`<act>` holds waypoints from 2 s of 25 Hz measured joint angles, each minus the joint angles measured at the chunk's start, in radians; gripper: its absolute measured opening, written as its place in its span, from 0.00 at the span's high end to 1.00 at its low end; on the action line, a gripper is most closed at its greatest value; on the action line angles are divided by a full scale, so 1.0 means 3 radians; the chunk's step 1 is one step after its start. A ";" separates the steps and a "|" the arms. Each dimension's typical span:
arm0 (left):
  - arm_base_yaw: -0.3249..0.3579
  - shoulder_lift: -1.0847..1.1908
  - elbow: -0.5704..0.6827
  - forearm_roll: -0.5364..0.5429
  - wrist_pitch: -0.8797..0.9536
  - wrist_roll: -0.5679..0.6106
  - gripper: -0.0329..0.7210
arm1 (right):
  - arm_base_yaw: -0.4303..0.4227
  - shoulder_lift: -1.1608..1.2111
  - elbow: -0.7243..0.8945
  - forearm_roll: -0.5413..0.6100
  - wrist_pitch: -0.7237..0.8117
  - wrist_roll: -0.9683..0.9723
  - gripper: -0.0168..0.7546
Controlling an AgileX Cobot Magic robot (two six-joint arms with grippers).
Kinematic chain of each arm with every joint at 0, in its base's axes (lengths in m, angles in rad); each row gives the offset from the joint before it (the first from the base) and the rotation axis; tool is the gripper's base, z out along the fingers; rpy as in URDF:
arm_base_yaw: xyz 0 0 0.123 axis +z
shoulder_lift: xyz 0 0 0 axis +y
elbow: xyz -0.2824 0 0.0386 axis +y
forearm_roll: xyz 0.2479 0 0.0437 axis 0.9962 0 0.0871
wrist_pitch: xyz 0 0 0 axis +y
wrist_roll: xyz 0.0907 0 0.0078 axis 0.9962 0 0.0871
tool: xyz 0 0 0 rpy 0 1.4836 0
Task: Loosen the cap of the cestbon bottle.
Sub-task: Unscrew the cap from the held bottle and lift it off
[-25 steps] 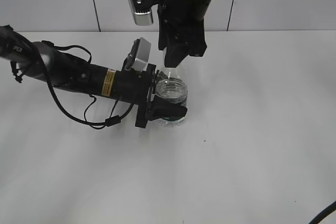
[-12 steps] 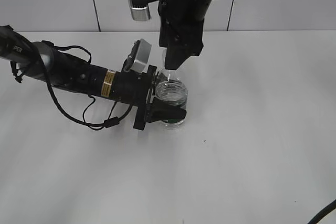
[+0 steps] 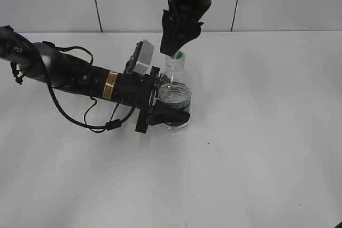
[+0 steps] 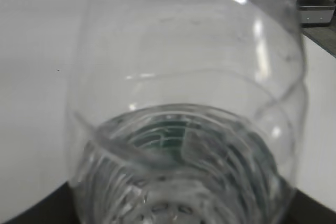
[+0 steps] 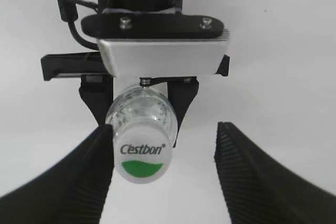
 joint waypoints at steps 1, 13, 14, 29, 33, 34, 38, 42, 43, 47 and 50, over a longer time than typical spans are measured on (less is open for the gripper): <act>0.0000 0.0000 0.0000 0.0004 0.0000 0.0000 0.42 | -0.0004 -0.0014 0.0000 0.0039 -0.0004 0.0048 0.37; 0.0000 0.0000 0.0007 -0.0043 0.0010 0.0000 0.42 | -0.0004 -0.0035 -0.0216 0.0028 -0.0017 0.1945 0.37; 0.0000 0.0000 0.0007 -0.0047 0.0010 0.0000 0.42 | -0.0004 -0.0040 -0.0225 -0.0035 -0.0017 0.2288 0.37; -0.0006 0.0000 0.0019 -0.0121 0.0048 0.0000 0.42 | -0.0004 -0.0082 0.0065 -0.0216 -0.0021 0.4180 0.37; -0.0009 0.0000 0.0019 -0.0130 0.0056 0.0000 0.42 | -0.0004 -0.0082 0.0155 -0.0186 -0.0021 0.4223 0.37; -0.0009 0.0000 0.0019 -0.0133 0.0069 0.0000 0.42 | -0.0004 -0.0082 0.0155 -0.0173 -0.0021 0.4235 0.37; -0.0009 0.0000 0.0019 -0.0136 0.0087 0.0000 0.42 | -0.0004 -0.0082 0.0155 -0.0157 -0.0021 0.4242 0.37; -0.0009 0.0000 0.0019 -0.0143 0.0090 0.0000 0.42 | -0.0004 -0.0070 0.0155 -0.0151 -0.0021 0.4242 0.37; -0.0009 0.0000 0.0019 -0.0145 0.0090 0.0000 0.42 | -0.0004 -0.0063 0.0155 -0.0151 -0.0021 0.4242 0.37; -0.0009 0.0000 0.0019 -0.0149 0.0093 0.0000 0.42 | -0.0004 -0.0044 0.0155 -0.0151 -0.0021 0.4242 0.37; -0.0009 0.0000 0.0019 -0.0153 0.0096 0.0000 0.42 | -0.0004 -0.0018 0.0155 -0.0154 -0.0021 0.4232 0.37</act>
